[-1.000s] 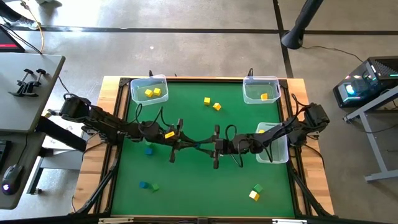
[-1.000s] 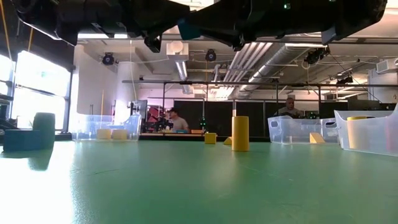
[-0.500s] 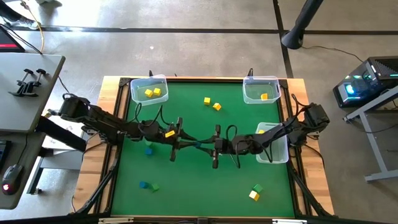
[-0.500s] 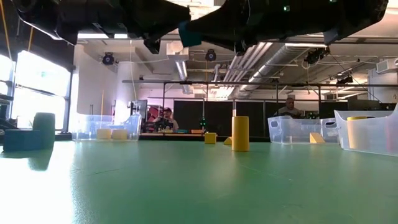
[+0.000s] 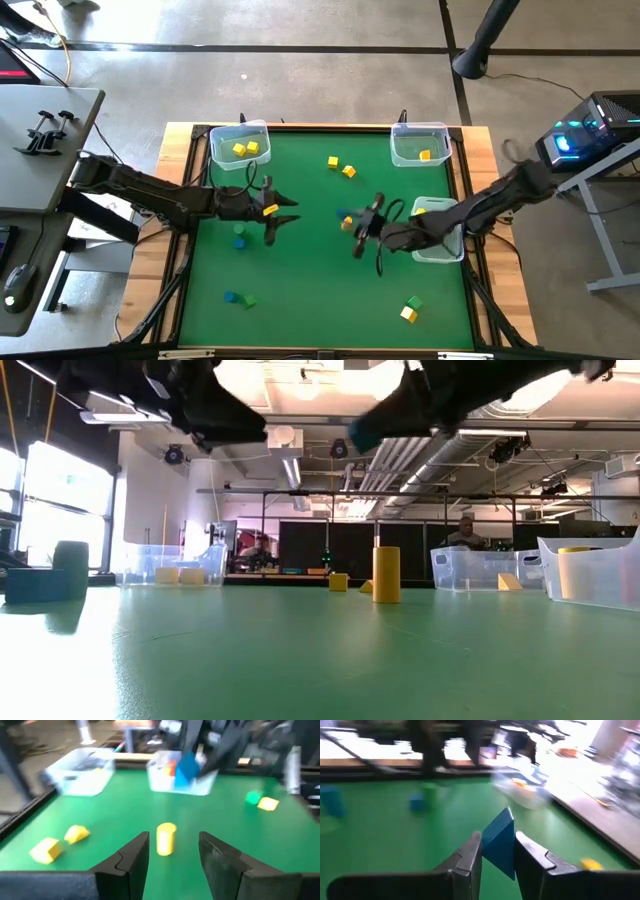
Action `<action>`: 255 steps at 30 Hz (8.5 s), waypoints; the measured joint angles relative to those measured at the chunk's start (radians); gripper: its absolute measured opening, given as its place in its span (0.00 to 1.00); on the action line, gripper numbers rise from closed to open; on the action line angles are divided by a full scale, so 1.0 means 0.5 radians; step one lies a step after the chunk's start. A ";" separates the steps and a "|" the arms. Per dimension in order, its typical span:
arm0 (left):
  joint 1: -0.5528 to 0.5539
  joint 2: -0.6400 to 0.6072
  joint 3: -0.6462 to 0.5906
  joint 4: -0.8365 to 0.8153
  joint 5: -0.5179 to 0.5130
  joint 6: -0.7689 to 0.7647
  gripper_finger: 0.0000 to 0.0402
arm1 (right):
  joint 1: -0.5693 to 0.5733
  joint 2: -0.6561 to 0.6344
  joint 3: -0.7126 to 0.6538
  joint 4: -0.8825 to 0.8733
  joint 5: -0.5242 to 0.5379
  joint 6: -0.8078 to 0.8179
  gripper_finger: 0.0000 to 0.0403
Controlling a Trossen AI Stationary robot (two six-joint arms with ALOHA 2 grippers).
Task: Sort blocks by size
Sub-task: Put the blue triangular block into the top right transparent bin, then put the green cube block into the top left transparent bin
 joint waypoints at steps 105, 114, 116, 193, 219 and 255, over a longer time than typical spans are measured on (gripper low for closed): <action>-0.233 0.337 -0.004 0.375 -0.151 -0.058 0.38 | 0.191 -0.226 -0.797 1.192 -0.740 -0.159 0.45; -0.233 0.577 -0.004 0.625 -0.181 -0.059 0.38 | 0.233 -0.070 -0.647 1.230 -1.234 0.169 0.45; -0.233 0.616 -0.004 0.677 -0.181 -0.060 0.38 | 0.228 -0.078 -0.587 1.234 -1.232 0.167 0.45; -0.301 0.644 -0.004 0.765 -0.175 0.037 0.38 | 0.679 0.782 0.752 -2.615 -1.809 2.642 0.33; -0.301 0.643 -0.003 0.770 -0.176 0.030 0.38 | 0.518 0.798 -0.100 0.246 -0.238 1.045 0.33; -0.386 0.643 0.282 1.015 0.169 1.946 0.50 | 0.121 0.787 -0.353 2.438 -1.119 -0.330 0.33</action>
